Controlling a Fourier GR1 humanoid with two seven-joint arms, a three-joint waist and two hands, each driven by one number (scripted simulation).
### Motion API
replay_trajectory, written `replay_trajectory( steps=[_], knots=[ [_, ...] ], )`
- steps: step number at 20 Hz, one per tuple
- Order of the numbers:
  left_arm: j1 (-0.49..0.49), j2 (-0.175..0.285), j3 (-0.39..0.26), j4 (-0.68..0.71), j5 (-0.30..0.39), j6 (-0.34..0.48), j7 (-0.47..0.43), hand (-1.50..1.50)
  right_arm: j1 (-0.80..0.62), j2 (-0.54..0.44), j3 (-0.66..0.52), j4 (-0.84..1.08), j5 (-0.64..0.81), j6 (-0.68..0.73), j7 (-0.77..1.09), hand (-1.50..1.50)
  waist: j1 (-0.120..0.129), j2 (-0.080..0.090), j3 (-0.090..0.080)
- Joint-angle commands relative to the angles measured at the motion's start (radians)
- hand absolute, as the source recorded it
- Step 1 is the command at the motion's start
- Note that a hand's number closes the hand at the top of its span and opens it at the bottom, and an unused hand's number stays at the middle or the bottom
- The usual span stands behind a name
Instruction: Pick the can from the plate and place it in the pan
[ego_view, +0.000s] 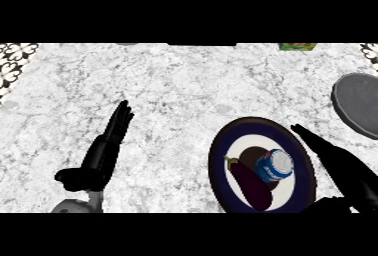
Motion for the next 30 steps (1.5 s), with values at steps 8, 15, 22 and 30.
replay_trajectory(
  steps=[8,15,22,30],
  knots=[
    [-0.032,-0.057,0.060,0.076,-0.048,-0.041,-0.030,0.00,-0.103,0.207,0.002,0.060,0.128,0.160,0.140,-1.50,-0.018,-0.003,0.001],
    [0.052,-0.059,0.066,-0.014,-0.073,-0.062,-0.020,0.00,-0.005,0.310,0.005,0.097,0.248,0.098,0.049,-1.50,-0.017,-0.003,0.001],
    [0.020,-0.117,0.064,0.053,-0.114,-0.059,-0.026,0.00,-0.132,0.375,-0.083,0.350,0.293,0.121,-0.070,-1.50,-0.015,-0.002,0.001],
    [0.001,-0.109,0.107,0.021,-0.112,-0.074,0.000,0.00,-0.099,0.347,-0.075,0.464,0.315,0.202,-0.186,1.50,-0.013,0.000,0.001]
  ],
)
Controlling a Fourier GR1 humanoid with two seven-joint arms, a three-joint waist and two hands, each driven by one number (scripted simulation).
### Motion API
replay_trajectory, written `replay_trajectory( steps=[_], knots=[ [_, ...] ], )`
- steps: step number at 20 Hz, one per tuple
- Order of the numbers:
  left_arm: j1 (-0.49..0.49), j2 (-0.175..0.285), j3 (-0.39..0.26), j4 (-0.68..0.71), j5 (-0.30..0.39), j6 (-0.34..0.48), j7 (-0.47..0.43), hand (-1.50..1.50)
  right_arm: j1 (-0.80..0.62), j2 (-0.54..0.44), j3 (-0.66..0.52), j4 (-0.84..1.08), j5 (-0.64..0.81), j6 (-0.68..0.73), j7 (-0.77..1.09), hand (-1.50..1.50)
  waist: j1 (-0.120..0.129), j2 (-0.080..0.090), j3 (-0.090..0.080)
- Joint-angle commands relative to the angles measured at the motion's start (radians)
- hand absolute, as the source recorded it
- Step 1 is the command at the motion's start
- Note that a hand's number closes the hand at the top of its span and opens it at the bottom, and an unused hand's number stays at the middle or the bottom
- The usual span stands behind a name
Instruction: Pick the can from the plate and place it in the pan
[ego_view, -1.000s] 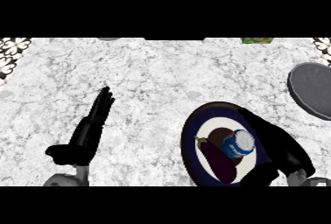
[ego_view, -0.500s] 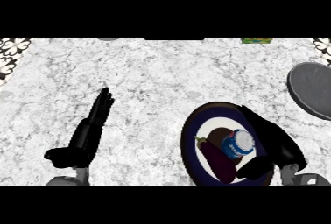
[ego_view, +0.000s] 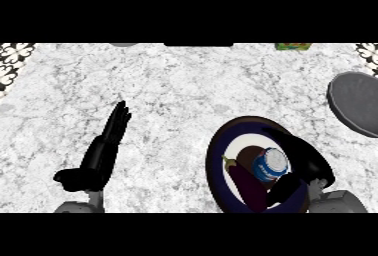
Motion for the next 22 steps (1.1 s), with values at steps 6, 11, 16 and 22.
replay_trajectory(
  steps=[6,11,16,22],
  knots=[
    [0.004,-0.003,0.013,-0.025,-0.006,-0.018,0.034,0.00,-0.038,0.044,0.096,0.153,0.169,-0.034,-0.114,1.50,0.003,0.003,0.004],
    [-0.071,-0.019,0.051,0.032,-0.012,-0.018,0.022,0.00,-0.031,-0.020,0.003,0.094,0.156,0.011,-0.182,1.50,-0.003,0.003,0.004],
    [-0.027,-0.041,-0.013,-0.077,-0.064,0.029,0.113,0.00,0.055,-0.028,-0.001,-0.001,0.249,-0.154,-0.214,1.50,-0.008,0.001,0.004],
    [0.049,-0.055,-0.031,-0.038,-0.061,0.000,0.010,0.00,-0.089,0.057,-0.031,-0.009,0.352,-0.211,-0.063,1.50,0.002,0.003,0.004]
  ],
)
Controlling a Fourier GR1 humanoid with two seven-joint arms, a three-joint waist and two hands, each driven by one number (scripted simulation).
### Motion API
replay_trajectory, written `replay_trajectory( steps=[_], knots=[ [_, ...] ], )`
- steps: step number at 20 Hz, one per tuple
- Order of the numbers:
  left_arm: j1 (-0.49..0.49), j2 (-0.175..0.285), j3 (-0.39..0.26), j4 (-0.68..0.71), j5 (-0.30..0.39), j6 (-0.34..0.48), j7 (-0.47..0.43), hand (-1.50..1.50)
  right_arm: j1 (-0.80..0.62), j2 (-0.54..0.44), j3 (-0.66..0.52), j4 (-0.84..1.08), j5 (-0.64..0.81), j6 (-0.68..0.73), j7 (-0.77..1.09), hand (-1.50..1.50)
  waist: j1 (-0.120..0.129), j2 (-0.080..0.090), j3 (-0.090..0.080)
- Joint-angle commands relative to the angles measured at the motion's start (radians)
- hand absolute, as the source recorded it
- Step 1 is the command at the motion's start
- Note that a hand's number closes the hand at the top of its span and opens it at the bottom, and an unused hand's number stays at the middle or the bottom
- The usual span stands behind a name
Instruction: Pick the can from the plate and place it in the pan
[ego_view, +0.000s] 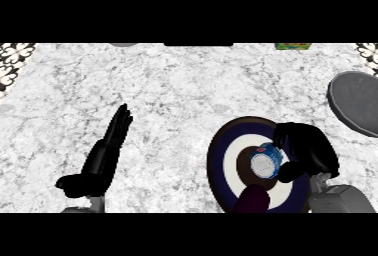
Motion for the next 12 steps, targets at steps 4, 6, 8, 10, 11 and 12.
replay_trajectory(
  steps=[4,6,8,10,11,12],
  knots=[
    [0.003,-0.014,0.007,0.021,-0.001,-0.003,-0.023,0.00,-0.174,0.082,-0.022,0.045,0.172,-0.087,0.181,1.50,0.009,0.002,0.001],
    [-0.036,0.022,0.051,0.081,0.017,-0.041,-0.062,0.00,-0.163,0.068,-0.047,-0.003,0.186,-0.134,0.162,1.50,-0.001,0.002,0.001],
    [-0.054,0.004,0.022,0.014,0.016,-0.027,0.036,0.00,-0.136,0.111,-0.001,-0.067,0.265,-0.204,0.213,1.50,-0.003,0.000,0.001],
    [-0.012,0.018,0.027,-0.013,0.006,-0.023,0.017,0.00,-0.109,0.072,-0.064,-0.151,0.225,-0.207,0.191,1.50,-0.006,-0.002,0.002],
    [-0.056,0.018,0.050,0.030,0.021,-0.033,0.019,0.00,-0.177,0.102,-0.095,-0.107,0.206,-0.214,0.200,1.50,-0.002,0.001,0.001],
    [-0.073,-0.019,0.022,0.036,-0.006,0.002,0.037,0.00,-0.172,0.102,-0.103,-0.124,0.206,-0.226,0.197,1.50,-0.004,0.001,0.002]
  ],
)
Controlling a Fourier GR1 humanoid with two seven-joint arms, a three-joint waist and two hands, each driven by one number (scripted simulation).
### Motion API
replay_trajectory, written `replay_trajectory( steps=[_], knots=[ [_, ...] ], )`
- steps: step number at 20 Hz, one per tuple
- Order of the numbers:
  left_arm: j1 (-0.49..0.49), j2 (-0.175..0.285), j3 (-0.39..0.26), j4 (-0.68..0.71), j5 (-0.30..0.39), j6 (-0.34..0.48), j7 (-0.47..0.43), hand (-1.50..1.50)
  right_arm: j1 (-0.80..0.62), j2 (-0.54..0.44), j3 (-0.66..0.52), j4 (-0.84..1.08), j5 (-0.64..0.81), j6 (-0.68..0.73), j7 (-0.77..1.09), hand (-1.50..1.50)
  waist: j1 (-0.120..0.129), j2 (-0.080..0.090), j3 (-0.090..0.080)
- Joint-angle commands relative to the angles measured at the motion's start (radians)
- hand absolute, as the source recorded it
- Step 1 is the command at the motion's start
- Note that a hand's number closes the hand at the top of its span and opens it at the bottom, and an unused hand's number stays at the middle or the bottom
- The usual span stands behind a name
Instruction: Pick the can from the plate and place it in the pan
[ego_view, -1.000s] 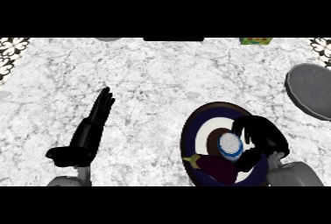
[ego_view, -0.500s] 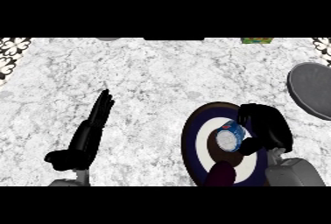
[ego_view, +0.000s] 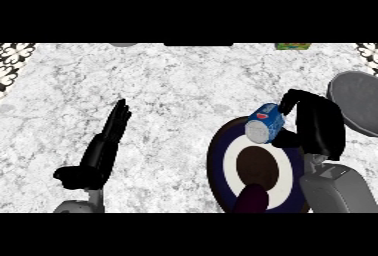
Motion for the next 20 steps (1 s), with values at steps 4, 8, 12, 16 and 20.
replay_trajectory(
  steps=[4,8,12,16,20],
  knots=[
    [0.011,-0.006,-0.002,-0.020,-0.011,0.005,0.016,0.00,-0.029,0.028,-0.142,-0.038,-0.038,-0.082,0.039,1.50,0.002,0.001,0.000],
    [-0.037,-0.007,0.022,0.029,-0.004,-0.005,0.002,0.00,-0.036,-0.002,-0.271,0.001,-0.149,-0.123,-0.019,1.50,-0.001,0.003,0.001],
    [0.058,-0.007,-0.019,-0.047,-0.018,-0.014,-0.009,0.00,-0.054,-0.054,-0.397,0.171,-0.238,-0.211,-0.148,1.50,0.007,0.003,0.001],
    [0.050,-0.021,-0.023,-0.033,-0.035,0.001,-0.017,0.00,-0.084,-0.123,-0.471,0.378,-0.236,-0.334,-0.302,1.50,0.010,0.004,0.001],
    [-0.008,0.002,0.029,0.034,0.005,-0.036,-0.033,0.00,-0.086,-0.182,-0.519,0.558,-0.176,-0.495,-0.430,1.50,0.015,0.011,0.002]
  ],
)
